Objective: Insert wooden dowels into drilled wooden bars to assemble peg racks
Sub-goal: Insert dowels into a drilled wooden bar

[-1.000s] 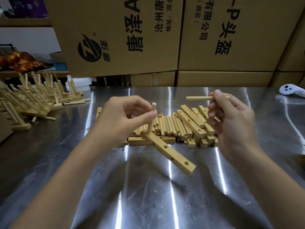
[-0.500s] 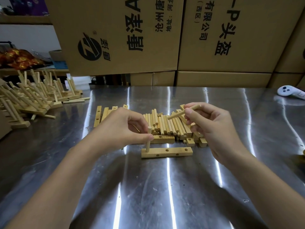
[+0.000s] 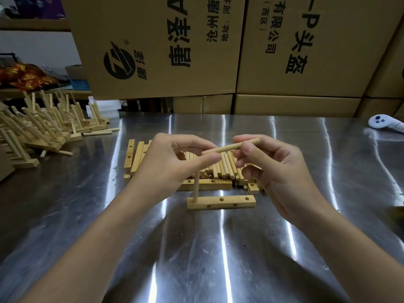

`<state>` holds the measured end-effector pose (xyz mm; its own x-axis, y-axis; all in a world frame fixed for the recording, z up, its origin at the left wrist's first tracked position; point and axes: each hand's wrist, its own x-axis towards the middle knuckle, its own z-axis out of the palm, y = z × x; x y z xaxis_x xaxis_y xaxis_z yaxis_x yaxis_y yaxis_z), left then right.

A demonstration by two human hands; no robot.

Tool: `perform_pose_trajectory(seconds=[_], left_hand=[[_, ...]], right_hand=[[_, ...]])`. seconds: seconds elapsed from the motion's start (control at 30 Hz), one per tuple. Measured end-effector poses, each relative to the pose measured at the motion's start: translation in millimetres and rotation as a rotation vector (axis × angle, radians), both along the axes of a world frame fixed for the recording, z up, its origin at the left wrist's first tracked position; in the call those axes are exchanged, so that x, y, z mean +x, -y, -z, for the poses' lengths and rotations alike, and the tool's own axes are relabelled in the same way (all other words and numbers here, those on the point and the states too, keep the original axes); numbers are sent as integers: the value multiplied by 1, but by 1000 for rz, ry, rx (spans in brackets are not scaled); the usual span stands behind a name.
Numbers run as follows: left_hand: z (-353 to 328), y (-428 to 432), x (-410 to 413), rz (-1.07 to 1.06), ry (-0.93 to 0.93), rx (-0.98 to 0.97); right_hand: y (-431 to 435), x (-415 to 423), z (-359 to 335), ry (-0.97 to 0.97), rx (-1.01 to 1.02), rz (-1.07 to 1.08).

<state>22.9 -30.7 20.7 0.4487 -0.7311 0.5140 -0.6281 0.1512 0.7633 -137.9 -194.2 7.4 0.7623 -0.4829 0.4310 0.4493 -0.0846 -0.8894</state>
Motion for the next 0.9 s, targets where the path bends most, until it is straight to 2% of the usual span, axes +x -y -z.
perform_pose_trajectory(seconds=[0.2,0.43,0.63,0.7,0.8,0.9], left_hand=[[-6,-6,0,-3,-104,-113],[-7,-9,2,22,-139,-144],[-6,-7,2,51,-78,-81],[-4,-7,6,51,-15,29],[0,-8,17,14,99,281],[7,-6,25,25,94,445]], right_hand=[[2,-2,1,19,29,70],[6,-1,2,39,72,101],[2,1,2,40,100,-15],[2,1,4,19,-15,11],[6,2,9,-53,-369,182],[8,5,18,-218,-675,200]])
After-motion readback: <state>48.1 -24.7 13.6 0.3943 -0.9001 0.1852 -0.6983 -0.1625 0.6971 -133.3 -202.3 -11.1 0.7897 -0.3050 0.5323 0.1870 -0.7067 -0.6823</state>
